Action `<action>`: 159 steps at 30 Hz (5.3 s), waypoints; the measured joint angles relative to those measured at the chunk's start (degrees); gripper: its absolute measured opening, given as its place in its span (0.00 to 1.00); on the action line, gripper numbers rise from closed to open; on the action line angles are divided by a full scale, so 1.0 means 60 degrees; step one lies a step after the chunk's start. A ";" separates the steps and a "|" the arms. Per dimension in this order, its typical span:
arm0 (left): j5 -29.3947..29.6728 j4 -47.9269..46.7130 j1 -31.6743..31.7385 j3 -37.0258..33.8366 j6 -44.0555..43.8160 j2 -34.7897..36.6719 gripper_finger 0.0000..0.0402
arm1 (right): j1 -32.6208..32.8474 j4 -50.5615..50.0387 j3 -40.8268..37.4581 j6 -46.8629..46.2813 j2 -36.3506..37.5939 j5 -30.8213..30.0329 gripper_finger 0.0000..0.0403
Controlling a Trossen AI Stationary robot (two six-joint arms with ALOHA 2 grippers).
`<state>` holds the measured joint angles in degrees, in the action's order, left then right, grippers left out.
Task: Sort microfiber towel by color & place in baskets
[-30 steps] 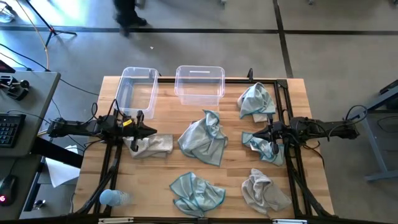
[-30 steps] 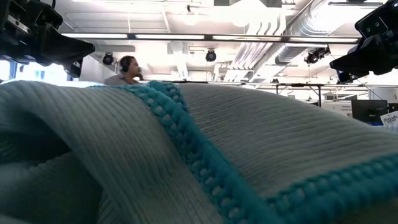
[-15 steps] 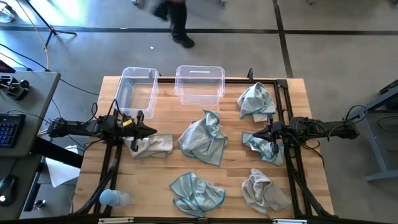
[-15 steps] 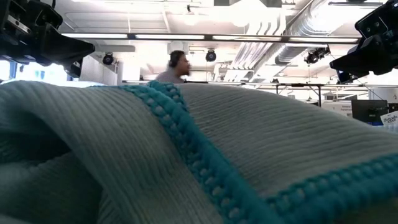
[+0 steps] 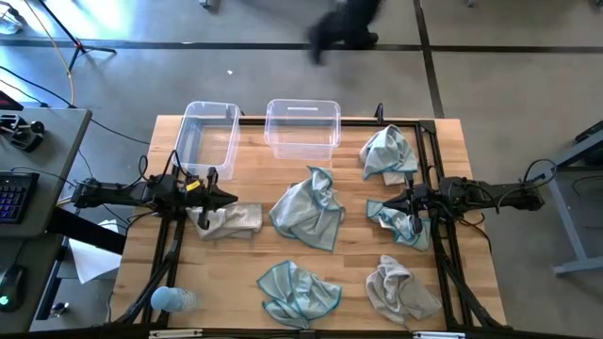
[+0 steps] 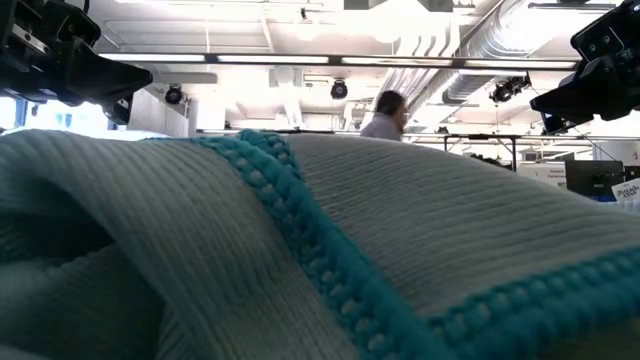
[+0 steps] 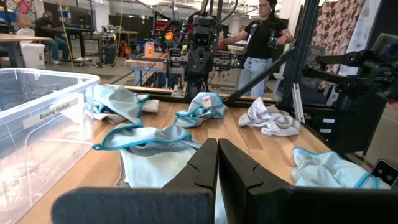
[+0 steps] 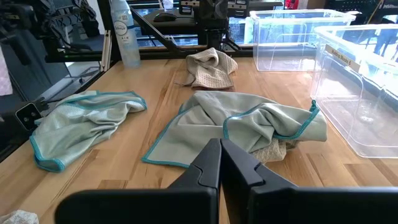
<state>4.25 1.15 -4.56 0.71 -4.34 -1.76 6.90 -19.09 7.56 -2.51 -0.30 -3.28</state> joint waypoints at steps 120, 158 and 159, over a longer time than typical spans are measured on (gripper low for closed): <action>0.0000 -0.0003 0.0000 0.0000 -0.0003 0.0000 0.00 | -0.1232 -0.0656 0.9422 0.1828 -1.7255 -0.1185 0.03; 0.0000 -0.0004 0.0002 0.0000 -0.0003 0.0000 0.00 | -0.1029 0.0721 1.0964 -0.0209 -1.2596 -0.3457 0.00; 0.0000 -0.0003 0.0004 0.0000 -0.0003 0.0000 0.00 | -0.1067 0.0725 1.1297 -0.0109 -1.2701 -0.3469 0.00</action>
<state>4.25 1.13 -4.54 0.71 -4.36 -1.76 0.49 -14.74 75.34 -3.16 -76.51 -24.09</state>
